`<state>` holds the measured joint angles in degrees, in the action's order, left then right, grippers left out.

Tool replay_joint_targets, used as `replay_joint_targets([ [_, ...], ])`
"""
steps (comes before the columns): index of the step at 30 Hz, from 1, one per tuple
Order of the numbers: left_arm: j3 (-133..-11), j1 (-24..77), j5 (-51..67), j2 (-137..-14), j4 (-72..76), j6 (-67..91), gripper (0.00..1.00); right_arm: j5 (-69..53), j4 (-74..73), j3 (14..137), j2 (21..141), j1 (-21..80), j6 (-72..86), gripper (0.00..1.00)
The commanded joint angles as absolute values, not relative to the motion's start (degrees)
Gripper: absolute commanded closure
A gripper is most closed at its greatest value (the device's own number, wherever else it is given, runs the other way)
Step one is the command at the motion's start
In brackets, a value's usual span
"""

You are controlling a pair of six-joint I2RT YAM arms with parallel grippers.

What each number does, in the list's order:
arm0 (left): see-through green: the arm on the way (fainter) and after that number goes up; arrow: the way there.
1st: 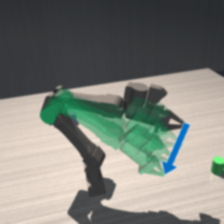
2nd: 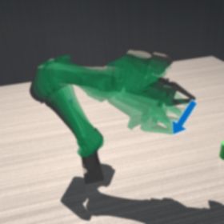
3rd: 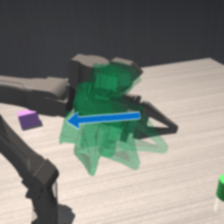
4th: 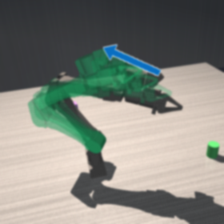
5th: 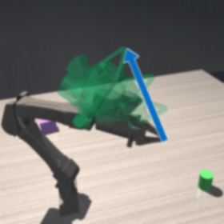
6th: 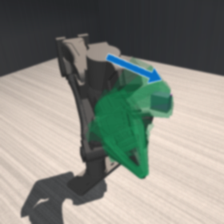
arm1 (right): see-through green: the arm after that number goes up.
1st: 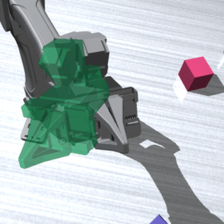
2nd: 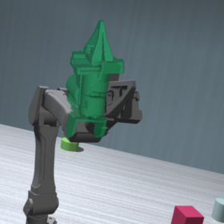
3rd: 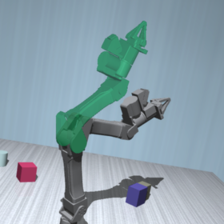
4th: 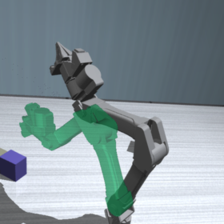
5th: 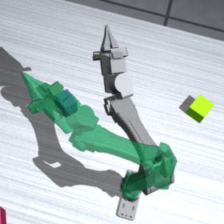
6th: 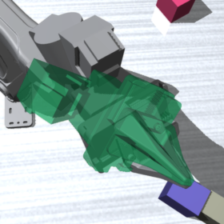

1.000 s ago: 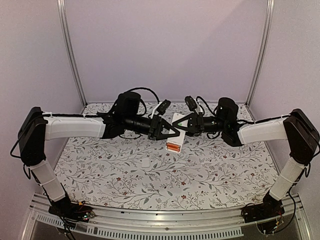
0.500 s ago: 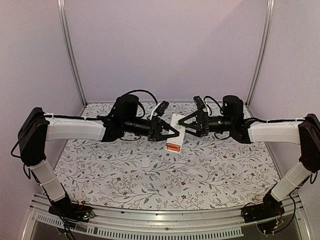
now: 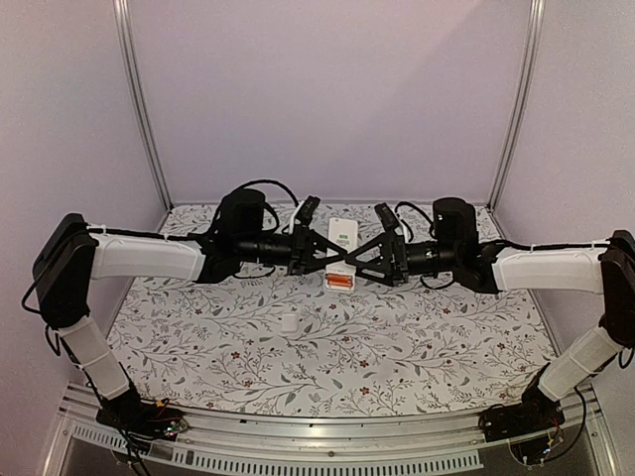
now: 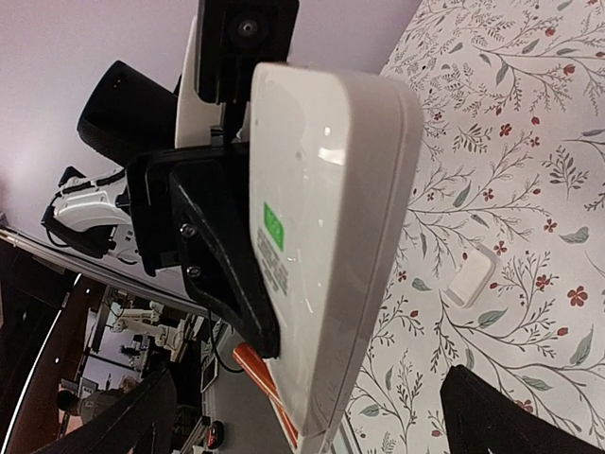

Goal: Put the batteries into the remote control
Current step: Load the battery into the battery compartment.

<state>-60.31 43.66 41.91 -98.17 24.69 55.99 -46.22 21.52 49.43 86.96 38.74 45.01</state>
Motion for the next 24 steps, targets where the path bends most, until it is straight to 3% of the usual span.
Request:
replay_joint_targets([
  [1,-59.52,42.63,39.31,-95.85,27.14,56.77,1.0,-43.38,18.99,50.3,87.07,40.44,44.08,0.01],
  [24,-59.33,42.63,34.92,-95.01,23.12,54.76,1.0,-41.09,15.21,56.31,92.51,44.72,44.38,0.07],
])
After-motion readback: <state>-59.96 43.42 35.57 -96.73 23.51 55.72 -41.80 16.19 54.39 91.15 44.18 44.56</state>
